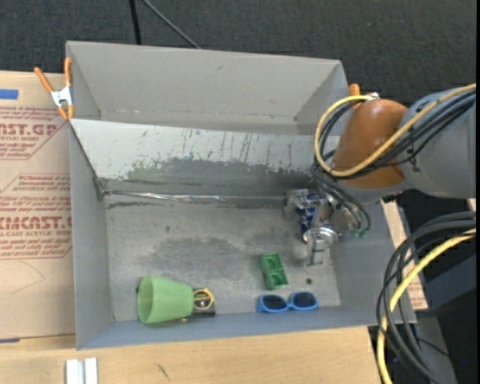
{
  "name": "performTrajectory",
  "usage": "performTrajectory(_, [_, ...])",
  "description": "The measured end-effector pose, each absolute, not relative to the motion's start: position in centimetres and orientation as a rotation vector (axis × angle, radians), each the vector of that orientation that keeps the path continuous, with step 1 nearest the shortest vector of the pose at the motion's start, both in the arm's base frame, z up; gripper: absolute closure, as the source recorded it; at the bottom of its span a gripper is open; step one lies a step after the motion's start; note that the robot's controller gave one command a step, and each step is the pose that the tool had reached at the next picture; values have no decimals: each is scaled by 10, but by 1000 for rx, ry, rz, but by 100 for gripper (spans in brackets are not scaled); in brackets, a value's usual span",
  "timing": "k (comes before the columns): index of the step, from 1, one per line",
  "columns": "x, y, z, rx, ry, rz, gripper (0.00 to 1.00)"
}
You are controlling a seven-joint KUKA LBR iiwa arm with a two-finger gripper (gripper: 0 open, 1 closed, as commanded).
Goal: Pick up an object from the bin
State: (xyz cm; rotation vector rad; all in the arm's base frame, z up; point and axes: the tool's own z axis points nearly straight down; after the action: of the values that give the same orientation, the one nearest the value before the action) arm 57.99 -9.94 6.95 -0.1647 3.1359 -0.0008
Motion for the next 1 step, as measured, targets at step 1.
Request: performTrajectory(1, [545,-133,71,-250,3127,30,0])
